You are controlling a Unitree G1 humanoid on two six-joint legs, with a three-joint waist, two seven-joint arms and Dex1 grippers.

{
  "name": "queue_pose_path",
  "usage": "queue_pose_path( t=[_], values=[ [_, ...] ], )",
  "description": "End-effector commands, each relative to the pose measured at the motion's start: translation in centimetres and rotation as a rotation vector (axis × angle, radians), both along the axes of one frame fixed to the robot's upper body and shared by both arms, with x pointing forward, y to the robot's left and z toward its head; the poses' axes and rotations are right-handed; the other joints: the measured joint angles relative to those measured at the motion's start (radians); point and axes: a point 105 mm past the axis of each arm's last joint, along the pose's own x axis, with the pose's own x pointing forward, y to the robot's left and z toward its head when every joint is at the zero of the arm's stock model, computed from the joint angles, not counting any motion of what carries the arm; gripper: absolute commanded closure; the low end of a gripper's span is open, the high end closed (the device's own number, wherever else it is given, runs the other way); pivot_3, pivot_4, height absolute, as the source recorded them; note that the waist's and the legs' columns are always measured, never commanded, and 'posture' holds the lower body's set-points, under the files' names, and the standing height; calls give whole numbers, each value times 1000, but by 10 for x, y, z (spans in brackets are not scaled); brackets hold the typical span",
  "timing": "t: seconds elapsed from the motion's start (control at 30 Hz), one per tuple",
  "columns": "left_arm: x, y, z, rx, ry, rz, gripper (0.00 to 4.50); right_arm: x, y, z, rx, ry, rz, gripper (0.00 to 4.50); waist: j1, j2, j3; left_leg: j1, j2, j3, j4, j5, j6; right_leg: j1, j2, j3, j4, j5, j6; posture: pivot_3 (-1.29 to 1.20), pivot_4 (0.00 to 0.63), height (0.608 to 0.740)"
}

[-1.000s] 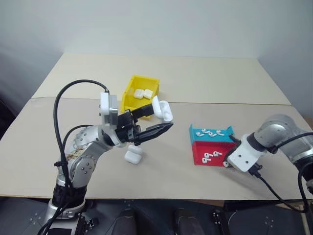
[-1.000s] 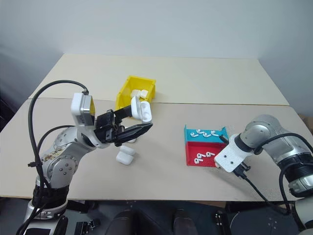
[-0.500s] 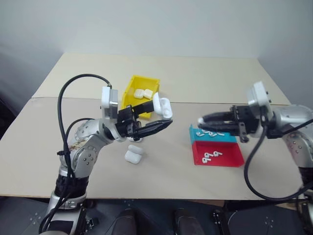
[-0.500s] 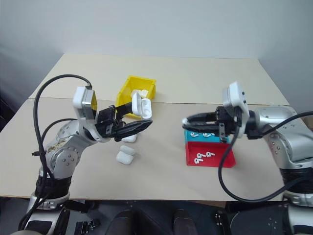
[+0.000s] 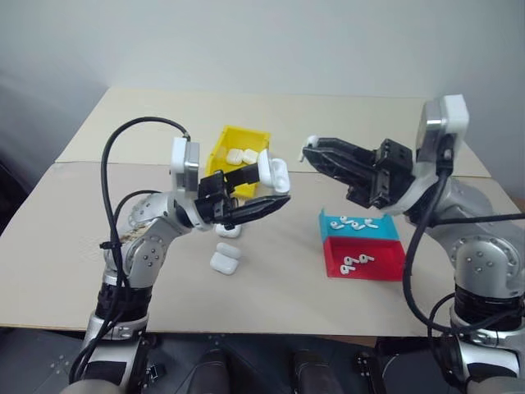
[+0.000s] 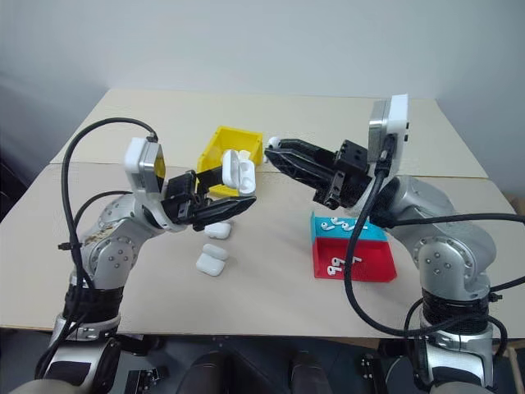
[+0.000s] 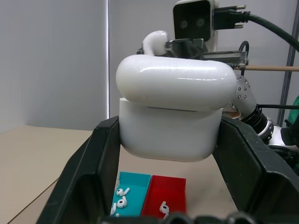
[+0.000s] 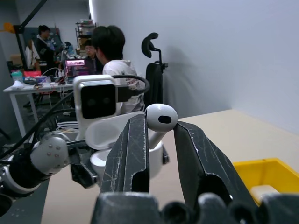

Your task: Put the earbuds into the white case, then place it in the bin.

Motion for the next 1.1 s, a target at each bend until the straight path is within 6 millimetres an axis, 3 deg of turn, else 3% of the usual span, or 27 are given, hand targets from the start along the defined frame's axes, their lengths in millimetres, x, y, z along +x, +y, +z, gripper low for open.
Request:
queue_pose_path(
  t=[0.03,0.33,0.87,1.1],
  values=[
    [-3,-3,9,-7,-29,-49,1691,-9,10,4,-30,-76,14,3860,0,0,0,0,0,0,0,0,0,0,0,0,0,0,0,0,150,740],
    [-8,-5,7,12,-24,-136,1691,-4,10,-1,-67,-102,-24,3860,-1,0,0,0,0,0,0,0,0,0,0,0,0,0,0,0,150,740],
    [-6,-6,7,5,-38,-105,1691,-2,16,-21,-248,-187,-2,3860,-1,0,0,0,0,0,0,0,0,0,0,0,0,0,0,0,150,740],
    [-5,-5,7,3,-43,-97,1691,-6,16,-24,-295,-205,50,1518,-1,0,0,0,0,0,0,0,0,0,0,0,-1,0,0,0,150,740]
  ],
)
